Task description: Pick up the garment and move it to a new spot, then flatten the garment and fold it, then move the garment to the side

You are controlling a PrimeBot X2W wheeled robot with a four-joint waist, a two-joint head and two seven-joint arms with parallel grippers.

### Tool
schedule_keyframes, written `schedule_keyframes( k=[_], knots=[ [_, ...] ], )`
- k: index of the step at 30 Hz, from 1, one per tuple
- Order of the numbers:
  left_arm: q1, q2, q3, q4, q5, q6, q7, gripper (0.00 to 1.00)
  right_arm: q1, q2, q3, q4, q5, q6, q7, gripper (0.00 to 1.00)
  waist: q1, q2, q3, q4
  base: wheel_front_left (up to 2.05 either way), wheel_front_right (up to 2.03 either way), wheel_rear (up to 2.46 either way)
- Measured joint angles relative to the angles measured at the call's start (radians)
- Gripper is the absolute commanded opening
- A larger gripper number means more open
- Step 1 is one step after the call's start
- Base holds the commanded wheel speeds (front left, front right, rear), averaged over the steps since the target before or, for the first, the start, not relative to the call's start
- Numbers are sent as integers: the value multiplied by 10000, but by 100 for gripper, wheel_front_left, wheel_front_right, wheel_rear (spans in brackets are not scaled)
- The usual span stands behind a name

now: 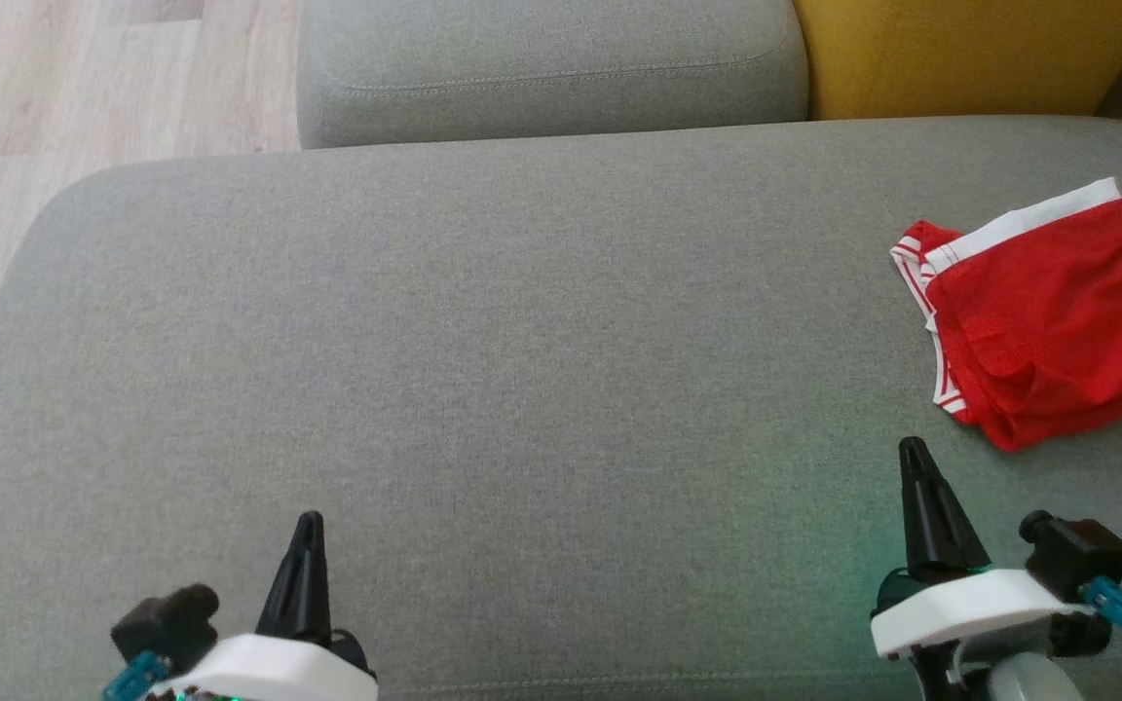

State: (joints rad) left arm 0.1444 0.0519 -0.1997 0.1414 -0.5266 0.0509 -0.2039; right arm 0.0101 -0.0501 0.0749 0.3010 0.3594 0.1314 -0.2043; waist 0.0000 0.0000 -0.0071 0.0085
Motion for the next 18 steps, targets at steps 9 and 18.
schedule_keyframes(
  k=[9, 18],
  knots=[
    [-113, 33, 176, 146, -874, -171, 190, 0, -11, -6, -125, -8, 980, 0, 196, 0, 0, 0, 7, -6, 0, 0, 0],
    [-335, 65, 278, 222, -1848, -343, 366, 0, -24, -17, -228, -13, 2073, 0, 391, 0, 0, 0, 17, -14, 0, 0, 0]
  ],
)
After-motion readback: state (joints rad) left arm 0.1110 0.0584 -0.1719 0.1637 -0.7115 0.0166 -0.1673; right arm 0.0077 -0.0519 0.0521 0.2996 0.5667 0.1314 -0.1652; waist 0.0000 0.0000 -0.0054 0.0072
